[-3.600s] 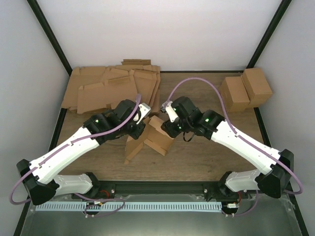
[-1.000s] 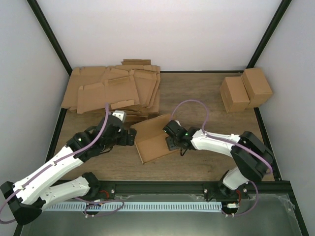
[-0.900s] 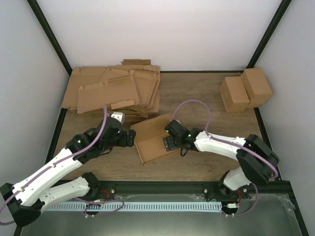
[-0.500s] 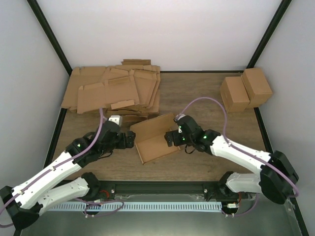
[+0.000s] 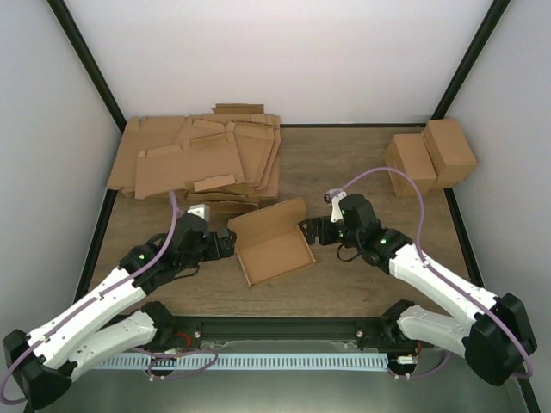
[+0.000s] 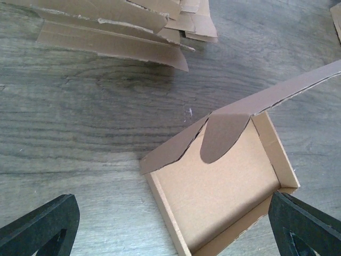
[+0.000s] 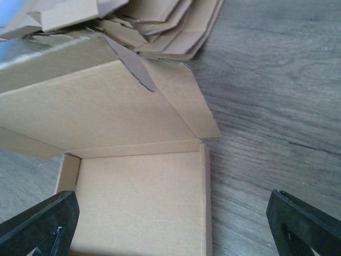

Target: Fold the paper box

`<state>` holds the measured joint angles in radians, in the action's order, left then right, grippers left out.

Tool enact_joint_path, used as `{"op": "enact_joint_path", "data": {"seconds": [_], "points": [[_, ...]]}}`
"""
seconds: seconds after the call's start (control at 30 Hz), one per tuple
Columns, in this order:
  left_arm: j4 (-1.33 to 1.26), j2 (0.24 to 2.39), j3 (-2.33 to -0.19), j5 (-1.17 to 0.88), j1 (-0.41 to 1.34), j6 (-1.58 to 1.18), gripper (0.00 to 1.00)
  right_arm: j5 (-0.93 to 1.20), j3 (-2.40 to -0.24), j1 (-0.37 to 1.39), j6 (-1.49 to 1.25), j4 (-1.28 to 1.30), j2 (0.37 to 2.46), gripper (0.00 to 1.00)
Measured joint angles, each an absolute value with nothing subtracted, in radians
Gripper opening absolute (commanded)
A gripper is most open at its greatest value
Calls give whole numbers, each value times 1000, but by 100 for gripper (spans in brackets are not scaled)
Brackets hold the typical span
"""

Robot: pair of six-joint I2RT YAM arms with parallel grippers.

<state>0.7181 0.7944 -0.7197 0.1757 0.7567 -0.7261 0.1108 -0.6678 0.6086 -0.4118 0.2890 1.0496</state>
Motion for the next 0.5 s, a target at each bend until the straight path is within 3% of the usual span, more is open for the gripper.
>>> {"op": "enact_joint_path", "data": {"seconds": [0.43, 0.5], "points": [[640, 872, -704, 178, 755, -691, 100, 125, -667, 604, -394, 212, 1023, 100], [635, 881, -704, 186, 755, -685, 95, 142, -672, 584, -389, 216, 1024, 100]]}}
